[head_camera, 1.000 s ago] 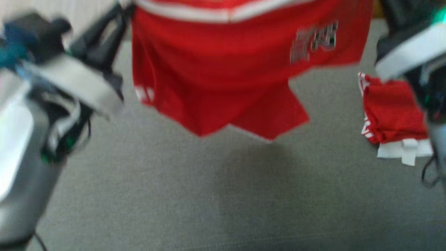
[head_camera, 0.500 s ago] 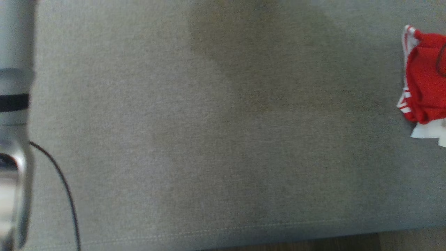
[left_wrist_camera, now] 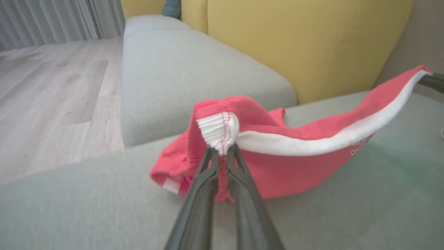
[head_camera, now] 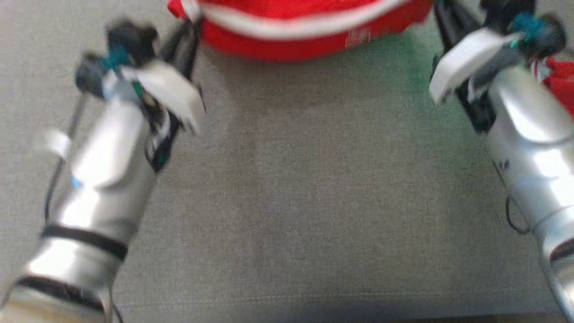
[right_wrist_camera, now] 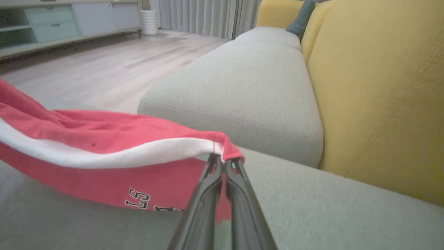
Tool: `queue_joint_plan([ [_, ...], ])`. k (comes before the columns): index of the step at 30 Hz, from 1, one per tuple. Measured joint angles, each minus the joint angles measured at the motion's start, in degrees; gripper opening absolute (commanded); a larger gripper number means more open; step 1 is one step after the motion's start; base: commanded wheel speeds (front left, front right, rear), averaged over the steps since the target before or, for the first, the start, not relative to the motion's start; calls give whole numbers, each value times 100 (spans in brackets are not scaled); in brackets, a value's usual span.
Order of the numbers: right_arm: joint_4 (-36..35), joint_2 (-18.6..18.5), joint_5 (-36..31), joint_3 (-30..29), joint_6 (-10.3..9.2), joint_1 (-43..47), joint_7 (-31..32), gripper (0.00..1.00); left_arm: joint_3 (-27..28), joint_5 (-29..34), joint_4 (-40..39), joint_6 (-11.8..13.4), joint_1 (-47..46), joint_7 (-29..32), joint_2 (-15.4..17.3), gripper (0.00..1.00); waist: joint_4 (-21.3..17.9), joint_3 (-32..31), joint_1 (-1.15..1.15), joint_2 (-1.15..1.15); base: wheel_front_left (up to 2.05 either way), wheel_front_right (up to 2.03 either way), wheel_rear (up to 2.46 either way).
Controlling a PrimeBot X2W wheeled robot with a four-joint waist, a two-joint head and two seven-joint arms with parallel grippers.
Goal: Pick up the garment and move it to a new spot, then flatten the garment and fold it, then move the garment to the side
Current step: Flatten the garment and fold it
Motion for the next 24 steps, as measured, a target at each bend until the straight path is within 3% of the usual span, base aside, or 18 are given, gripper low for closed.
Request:
queue_joint_plan([
  [9, -99, -730, 659, 1399, 0, 744, 374, 0, -824, 512, -845, -44, 1502, -1, 396, 0, 21, -610, 0, 0, 0, 0, 0],
  [18, -1058, -1622, 1756, 2760, 0, 1412, 1247, 0, -1704, 672, -1135, -44, 2231, 3, 851, 0, -120, -1253, 0, 0, 0, 0, 0],
  [24, -1786, -2228, 2340, 3331, 0, 1573, 1714, 0, -2007, 356, -1658, -44, 2710, 234, 1080, 0, -308, -1593, 0, 0, 0, 0, 0],
])
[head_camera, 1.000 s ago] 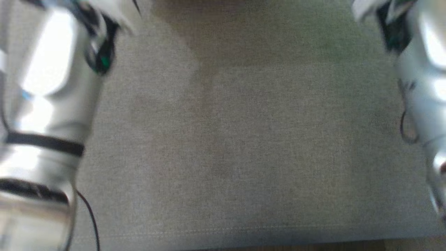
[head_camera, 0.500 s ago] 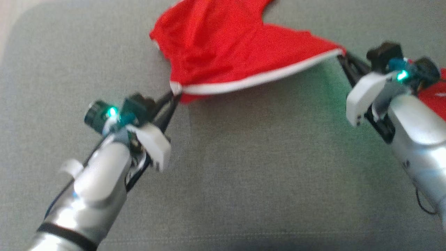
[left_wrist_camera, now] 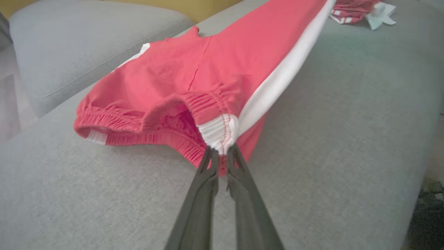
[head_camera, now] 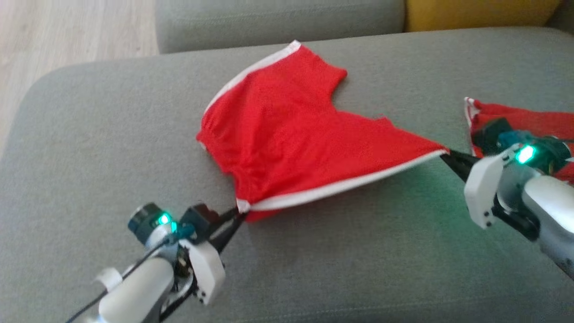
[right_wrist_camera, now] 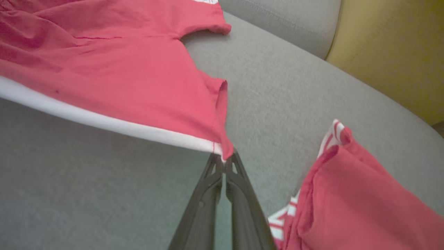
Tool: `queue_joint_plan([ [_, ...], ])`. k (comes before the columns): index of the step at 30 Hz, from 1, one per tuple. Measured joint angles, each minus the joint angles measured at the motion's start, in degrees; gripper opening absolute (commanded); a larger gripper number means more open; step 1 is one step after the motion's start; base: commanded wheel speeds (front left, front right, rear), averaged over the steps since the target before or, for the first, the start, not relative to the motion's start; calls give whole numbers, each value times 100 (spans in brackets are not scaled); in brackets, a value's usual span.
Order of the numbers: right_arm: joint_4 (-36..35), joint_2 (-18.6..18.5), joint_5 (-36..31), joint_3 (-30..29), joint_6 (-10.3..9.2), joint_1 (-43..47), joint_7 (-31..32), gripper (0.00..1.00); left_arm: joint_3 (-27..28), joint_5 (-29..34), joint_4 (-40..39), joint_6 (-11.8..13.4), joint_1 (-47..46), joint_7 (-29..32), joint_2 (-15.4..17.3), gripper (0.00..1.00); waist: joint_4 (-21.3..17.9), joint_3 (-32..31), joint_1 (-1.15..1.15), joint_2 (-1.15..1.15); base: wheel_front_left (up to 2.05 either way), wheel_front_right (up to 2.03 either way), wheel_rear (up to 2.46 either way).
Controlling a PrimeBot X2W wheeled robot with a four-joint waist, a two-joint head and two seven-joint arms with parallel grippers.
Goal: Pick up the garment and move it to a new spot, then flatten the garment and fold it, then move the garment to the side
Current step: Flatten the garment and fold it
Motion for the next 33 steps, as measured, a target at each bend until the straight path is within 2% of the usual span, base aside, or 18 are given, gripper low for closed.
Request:
queue_joint_plan([
  [11, -1323, -1174, 833, 456, 0, 396, 890, 0, -269, -545, -1629, 12, 1031, 892, 468, 0, -354, -292, 0, 0, 0, 0, 0],
  [15, -1730, -1566, 1051, 405, 0, 481, 1110, 0, -266, -671, -2236, 180, 1250, 1089, 598, 0, -376, -307, 0, 0, 0, 0, 0],
  [24, -1975, -1679, 817, -63, 0, 300, 1135, 0, -16, -742, -2705, 491, 1133, 1143, 605, 0, -150, -154, 0, 0, 0, 0, 0],
  [33, -1856, -1504, 463, -403, 0, -514, 1288, 0, 181, -842, -2680, 555, 600, 1078, 353, 0, 392, 219, 0, 0, 0, 0, 0],
])
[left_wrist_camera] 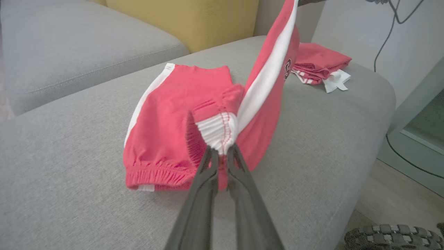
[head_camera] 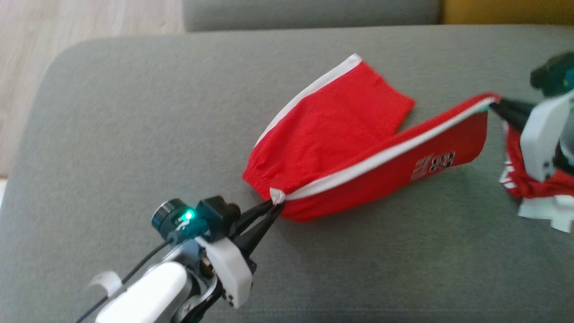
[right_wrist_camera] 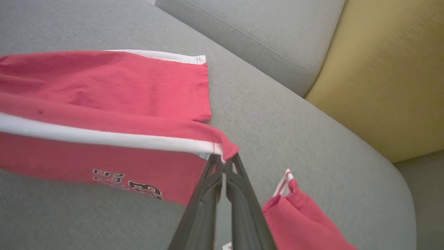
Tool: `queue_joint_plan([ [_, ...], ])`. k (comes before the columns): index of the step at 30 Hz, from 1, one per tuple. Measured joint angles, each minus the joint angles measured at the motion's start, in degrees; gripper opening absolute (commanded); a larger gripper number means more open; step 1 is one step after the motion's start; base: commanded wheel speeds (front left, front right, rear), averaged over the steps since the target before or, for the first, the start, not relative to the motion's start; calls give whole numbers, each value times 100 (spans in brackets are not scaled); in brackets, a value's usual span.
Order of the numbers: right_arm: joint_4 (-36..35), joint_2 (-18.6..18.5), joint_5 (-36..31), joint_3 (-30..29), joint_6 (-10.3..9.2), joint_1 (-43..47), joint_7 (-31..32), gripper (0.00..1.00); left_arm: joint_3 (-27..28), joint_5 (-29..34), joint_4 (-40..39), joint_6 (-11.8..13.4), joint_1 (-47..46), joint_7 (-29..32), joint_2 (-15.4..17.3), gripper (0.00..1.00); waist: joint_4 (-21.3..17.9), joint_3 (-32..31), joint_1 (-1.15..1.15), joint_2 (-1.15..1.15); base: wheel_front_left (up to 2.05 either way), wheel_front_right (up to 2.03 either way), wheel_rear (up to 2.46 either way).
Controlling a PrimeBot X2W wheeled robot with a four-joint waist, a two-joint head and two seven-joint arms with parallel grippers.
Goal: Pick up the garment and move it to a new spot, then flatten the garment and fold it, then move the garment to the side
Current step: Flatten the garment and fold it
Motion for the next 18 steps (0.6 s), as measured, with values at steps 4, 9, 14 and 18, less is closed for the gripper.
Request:
queue_joint_plan([
  [4, 212, 124, -125, -4, 0, -438, 71, 0, 5, -14, 165, -25, -228, -21, -159, 0, 265, 243, 0, 0, 0, 0, 0],
  [9, 526, 221, -254, 54, 0, -1084, 145, 0, 47, -59, 478, -102, -659, -127, -492, 0, 616, 612, 0, 0, 0, 0, 0],
  [14, 903, 367, -324, 243, 0, -1686, 93, 0, 146, -99, 942, -114, -1043, -297, -825, 0, 945, 1024, 1, 0, 0, 0, 0],
  [18, 1303, 480, -385, 594, 0, -2137, 88, 0, 140, -98, 1479, -160, -1399, -482, -1202, 0, 1246, 1404, 1, 0, 0, 0, 0],
])
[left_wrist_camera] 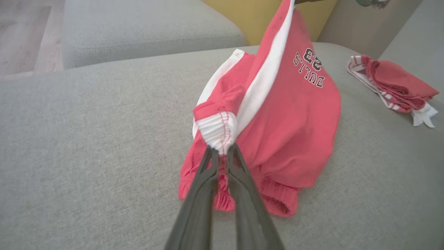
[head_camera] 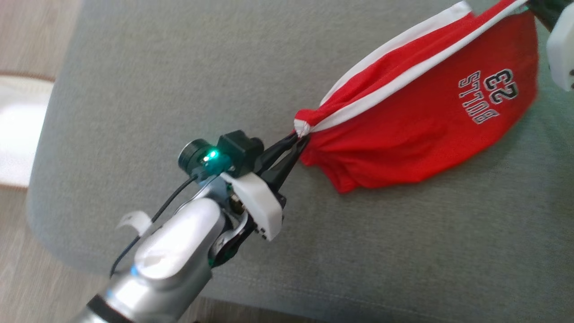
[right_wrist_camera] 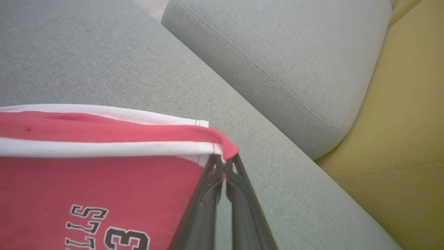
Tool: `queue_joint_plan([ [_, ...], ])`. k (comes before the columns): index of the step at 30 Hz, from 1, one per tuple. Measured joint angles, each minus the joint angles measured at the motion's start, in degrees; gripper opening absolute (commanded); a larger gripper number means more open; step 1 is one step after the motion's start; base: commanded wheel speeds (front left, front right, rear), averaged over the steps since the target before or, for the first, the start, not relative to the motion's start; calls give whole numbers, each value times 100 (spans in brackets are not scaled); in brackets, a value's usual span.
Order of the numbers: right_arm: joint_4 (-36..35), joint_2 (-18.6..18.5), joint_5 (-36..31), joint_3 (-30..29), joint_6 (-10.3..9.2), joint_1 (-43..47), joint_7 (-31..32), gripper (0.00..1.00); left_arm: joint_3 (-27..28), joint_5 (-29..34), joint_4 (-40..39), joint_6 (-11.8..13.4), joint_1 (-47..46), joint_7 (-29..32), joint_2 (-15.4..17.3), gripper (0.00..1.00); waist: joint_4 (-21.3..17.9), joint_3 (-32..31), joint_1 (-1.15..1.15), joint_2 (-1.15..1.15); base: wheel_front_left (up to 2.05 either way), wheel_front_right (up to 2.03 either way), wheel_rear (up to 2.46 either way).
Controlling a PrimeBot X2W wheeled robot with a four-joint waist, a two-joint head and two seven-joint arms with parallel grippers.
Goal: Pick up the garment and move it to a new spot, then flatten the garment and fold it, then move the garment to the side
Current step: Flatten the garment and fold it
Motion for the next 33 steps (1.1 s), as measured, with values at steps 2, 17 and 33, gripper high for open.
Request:
queue_joint_plan([
  [2, 149, 51, -18, 152, 0, -130, 1, 0, -19, 2, 238, -43, -120, -75, -148, 0, 103, 133, 0, 0, 0, 0, 0],
  [17, 965, 464, 249, 555, 0, -575, -385, 100, -159, 119, 1557, -100, -792, -534, -695, 0, 378, 680, 0, 0, 0, 0, 0],
  [33, 1731, 1121, 777, 413, 0, -176, -2040, 100, 214, 47, 2013, 218, -631, -815, -587, 100, -26, -67, -1, 0, 0, 0, 0],
])
